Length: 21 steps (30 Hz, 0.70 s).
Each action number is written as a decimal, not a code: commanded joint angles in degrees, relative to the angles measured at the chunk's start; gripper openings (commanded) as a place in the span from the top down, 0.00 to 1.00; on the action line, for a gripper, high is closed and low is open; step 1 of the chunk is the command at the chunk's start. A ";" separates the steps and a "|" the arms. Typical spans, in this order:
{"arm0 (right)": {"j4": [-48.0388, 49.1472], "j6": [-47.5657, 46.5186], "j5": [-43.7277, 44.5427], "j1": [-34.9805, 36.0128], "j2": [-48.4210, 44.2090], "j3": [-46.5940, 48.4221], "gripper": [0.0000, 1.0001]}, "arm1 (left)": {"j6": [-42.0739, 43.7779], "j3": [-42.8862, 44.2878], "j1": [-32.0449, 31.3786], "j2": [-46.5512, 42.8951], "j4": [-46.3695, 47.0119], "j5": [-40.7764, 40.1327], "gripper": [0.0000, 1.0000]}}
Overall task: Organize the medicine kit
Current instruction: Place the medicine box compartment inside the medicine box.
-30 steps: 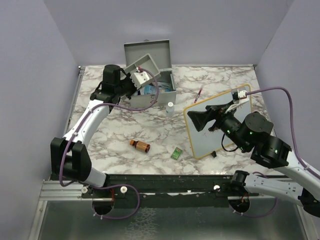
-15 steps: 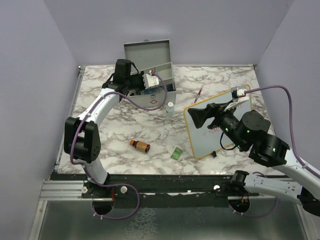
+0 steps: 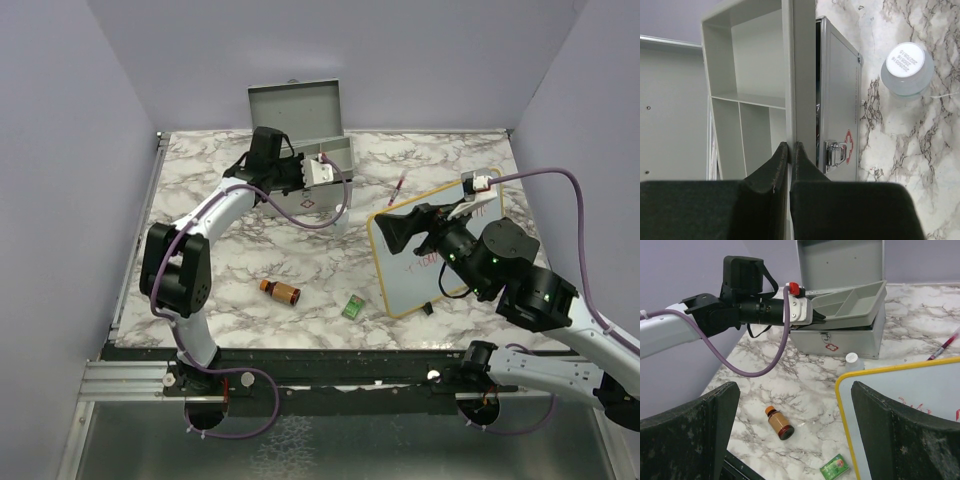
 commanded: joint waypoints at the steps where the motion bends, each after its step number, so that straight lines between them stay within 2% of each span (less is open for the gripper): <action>1: -0.30 0.25 1.70 -0.29 -0.51 0.73 0.00 | -1.79 -2.02 -1.04 -0.58 4.62 -5.92 1.00; 10: -1.07 0.59 1.22 -0.29 -1.59 0.71 0.00 | -4.32 -8.35 -3.31 -2.85 11.03 -13.40 1.00; 21: -1.44 1.57 1.13 -0.29 -1.76 0.28 0.00 | -6.64 -8.58 -3.92 -5.27 15.61 -17.97 1.00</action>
